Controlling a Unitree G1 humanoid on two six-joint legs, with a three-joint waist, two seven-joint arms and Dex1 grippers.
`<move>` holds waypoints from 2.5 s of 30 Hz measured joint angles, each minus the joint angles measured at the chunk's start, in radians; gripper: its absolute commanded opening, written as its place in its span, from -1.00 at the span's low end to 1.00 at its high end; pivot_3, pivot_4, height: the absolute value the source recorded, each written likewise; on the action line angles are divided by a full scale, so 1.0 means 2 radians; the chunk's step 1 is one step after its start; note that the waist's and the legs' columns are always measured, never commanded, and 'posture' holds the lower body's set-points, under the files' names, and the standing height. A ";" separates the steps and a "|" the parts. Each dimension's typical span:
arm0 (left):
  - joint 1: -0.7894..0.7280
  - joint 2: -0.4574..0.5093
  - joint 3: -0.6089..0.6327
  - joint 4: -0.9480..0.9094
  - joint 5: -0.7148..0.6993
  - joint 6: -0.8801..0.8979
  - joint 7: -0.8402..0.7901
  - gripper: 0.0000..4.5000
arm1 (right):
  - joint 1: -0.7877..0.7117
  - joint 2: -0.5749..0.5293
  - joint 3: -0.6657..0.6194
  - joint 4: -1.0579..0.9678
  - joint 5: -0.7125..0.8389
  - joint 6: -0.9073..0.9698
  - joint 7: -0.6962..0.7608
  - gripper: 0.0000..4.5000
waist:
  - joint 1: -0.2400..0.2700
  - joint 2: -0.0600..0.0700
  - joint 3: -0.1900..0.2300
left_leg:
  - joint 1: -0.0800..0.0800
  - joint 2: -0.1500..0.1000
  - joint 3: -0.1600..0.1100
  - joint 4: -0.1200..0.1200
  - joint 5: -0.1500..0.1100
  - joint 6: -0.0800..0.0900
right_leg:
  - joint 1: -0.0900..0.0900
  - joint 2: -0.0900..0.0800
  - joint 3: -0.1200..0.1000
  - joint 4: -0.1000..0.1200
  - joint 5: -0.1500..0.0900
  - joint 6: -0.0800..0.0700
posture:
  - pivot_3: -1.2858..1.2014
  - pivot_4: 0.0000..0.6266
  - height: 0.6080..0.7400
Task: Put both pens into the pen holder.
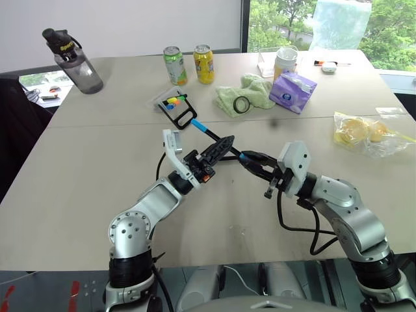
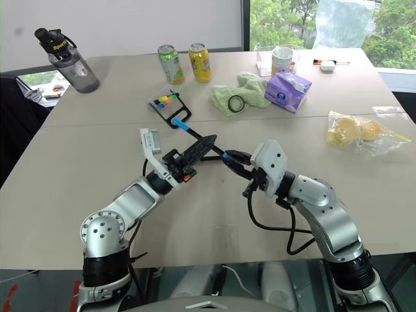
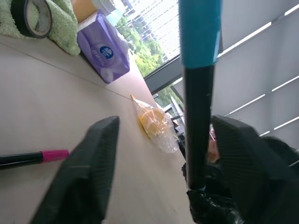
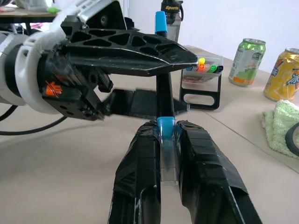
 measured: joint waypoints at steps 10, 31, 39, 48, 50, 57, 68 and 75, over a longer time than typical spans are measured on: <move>0.002 0.018 -0.023 -0.007 0.048 -0.026 -0.017 -1.00 | -0.004 -0.009 -0.006 0.020 0.005 0.014 0.005 0.57 | 0.000 0.000 0.000 | 0.000 0.000 0.000 0.000 0.000 0.000 | 0.000 0.000 0.000 0.000 0.000 0.000 | 0.03 -0.52 1.00; -0.152 0.285 -0.195 0.217 0.795 -0.538 -0.098 -1.00 | -0.002 -0.034 -0.144 0.008 0.153 0.101 -0.012 0.57 | -0.001 -0.001 0.001 | -0.007 0.000 0.001 -0.001 0.000 0.000 | -0.009 0.000 0.001 0.000 0.000 0.000 | 0.03 -0.52 1.00; -0.195 0.276 -0.192 0.299 0.831 -0.600 -0.082 -1.00 | -0.019 -0.035 -0.143 0.006 0.148 0.091 -0.016 0.57 | -0.001 -0.001 0.001 | -0.007 0.000 0.002 -0.001 0.000 0.000 | -0.009 0.000 0.001 0.001 0.000 0.000 | 0.03 -0.52 1.00; -0.256 0.261 -0.179 0.430 0.811 -0.617 -0.100 -1.00 | -0.024 -0.033 -0.136 0.019 0.142 0.089 -0.016 0.57 | -0.003 -0.001 0.001 | -0.007 0.000 0.002 0.000 0.000 0.000 | -0.009 0.000 0.001 0.001 0.000 0.000 | 0.03 -0.52 1.00; -0.268 0.256 -0.177 0.455 0.810 -0.627 -0.103 -1.00 | -0.024 -0.031 -0.135 0.019 0.142 0.089 -0.016 0.57 | -0.003 -0.001 0.001 | -0.007 0.000 0.002 0.000 0.000 0.000 | -0.009 0.000 0.001 0.001 0.000 0.000 | 0.03 -0.52 1.00; -0.321 0.232 -0.179 0.531 0.823 -0.656 -0.093 -1.00 | -0.024 -0.017 -0.116 0.019 0.138 0.087 -0.021 0.57 | -0.005 -0.001 0.000 | -0.008 0.000 0.002 0.001 0.000 0.000 | -0.009 0.000 0.001 0.002 0.000 0.000 | 0.03 -0.52 1.00; -0.364 0.220 -0.191 0.643 0.841 -0.685 -0.071 -1.00 | -0.024 -0.019 -0.117 0.019 0.137 0.087 -0.024 0.57 | -0.014 -0.001 0.000 | -0.014 -0.001 0.003 0.007 0.000 0.000 | -0.015 -0.001 0.002 0.009 0.000 0.001 | 0.03 -0.52 1.00; -0.378 0.216 -0.192 0.681 0.847 -0.691 -0.049 0.39 | -0.024 -0.019 -0.117 0.019 0.137 0.087 -0.025 0.59 | -0.015 -0.002 0.000 | -0.014 -0.001 0.004 0.009 0.000 0.000 | -0.016 0.000 0.002 0.011 0.001 0.001 | 0.03 -0.52 1.00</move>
